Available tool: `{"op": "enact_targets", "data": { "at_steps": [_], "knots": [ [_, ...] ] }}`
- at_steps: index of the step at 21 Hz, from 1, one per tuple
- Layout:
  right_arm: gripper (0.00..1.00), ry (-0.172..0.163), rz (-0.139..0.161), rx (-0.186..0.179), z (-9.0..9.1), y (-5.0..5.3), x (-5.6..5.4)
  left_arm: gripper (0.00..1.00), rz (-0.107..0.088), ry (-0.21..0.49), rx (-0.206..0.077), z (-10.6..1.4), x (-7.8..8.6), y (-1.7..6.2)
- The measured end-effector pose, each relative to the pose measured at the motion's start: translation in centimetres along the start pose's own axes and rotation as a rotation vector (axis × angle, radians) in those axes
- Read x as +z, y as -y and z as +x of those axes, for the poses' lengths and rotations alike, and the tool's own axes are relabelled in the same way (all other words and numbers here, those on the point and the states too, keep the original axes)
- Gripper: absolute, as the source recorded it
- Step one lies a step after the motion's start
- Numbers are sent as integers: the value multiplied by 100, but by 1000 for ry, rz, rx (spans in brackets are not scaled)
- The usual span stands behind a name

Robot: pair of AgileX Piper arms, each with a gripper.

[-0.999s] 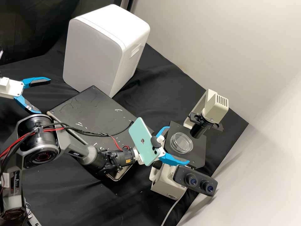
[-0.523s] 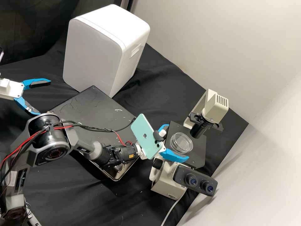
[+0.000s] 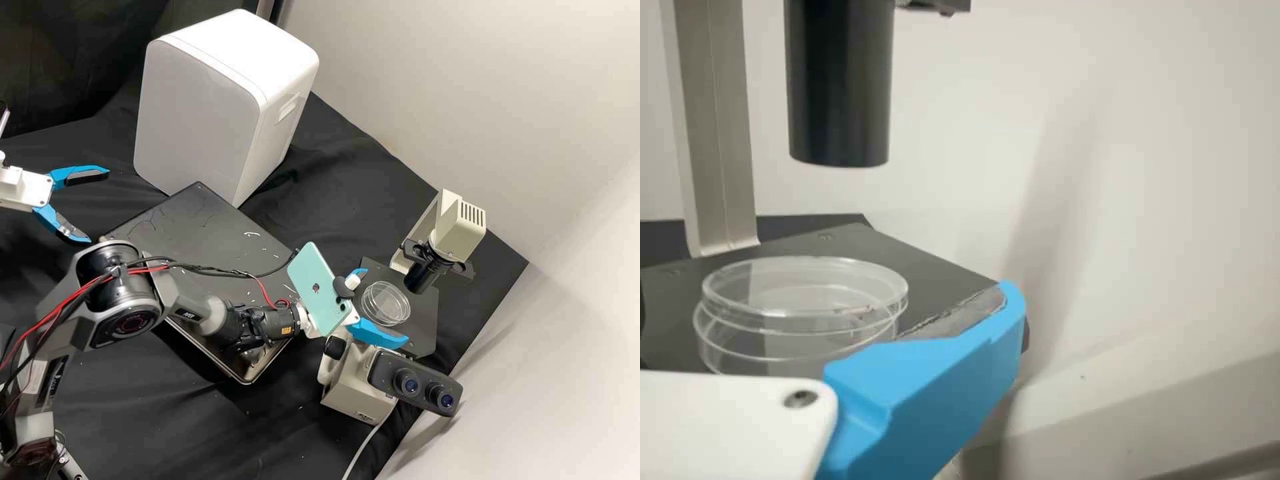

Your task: Place the petri dish on the bench

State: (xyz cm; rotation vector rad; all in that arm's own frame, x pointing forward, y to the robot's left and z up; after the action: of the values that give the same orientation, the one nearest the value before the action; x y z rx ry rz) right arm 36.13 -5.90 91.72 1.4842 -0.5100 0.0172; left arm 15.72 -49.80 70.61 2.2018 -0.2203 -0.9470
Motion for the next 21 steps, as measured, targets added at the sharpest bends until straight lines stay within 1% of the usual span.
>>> {"op": "enact_targets", "data": {
  "at_steps": [2, 3, 4, 5, 8, 9, 11, 16, 17, 19, 21],
  "knots": [
    [100, 9, -16, -16, 58, 50, 9, 100, 2, -1, 0, 0, -1, 0],
    [100, 13, -22, -24, 87, 82, 10, 100, 11, -1, 4, 10, -3, -9],
    [100, 20, -25, -22, 107, 98, 20, 100, 20, -2, 6, 14, -5, -13],
    [100, 21, -25, -19, 123, 104, 15, 100, 23, -2, 8, 17, -6, -16],
    [100, 22, -21, -17, 158, 136, -1, 100, 23, -3, 8, 18, -7, -18],
    [100, 23, -19, -20, 171, 161, -2, 100, 23, -3, 8, 18, -7, -18],
    [100, 27, -20, -25, 191, 189, 19, 100, 22, -3, 9, 18, -5, -18],
    [100, 30, -21, -29, 213, 214, 36, 100, 23, 2, 8, 19, 4, -17],
    [0, 30, -21, -29, 213, 214, 36, 100, 23, 2, 8, 19, 4, -17],
    [0, 30, -21, -29, 213, 214, 36, 100, 23, 4, 8, 20, 8, -17],
    [0, 30, -21, -29, 213, 214, 36, 100, 21, 4, 0, 25, 8, -2]
  ]
}}
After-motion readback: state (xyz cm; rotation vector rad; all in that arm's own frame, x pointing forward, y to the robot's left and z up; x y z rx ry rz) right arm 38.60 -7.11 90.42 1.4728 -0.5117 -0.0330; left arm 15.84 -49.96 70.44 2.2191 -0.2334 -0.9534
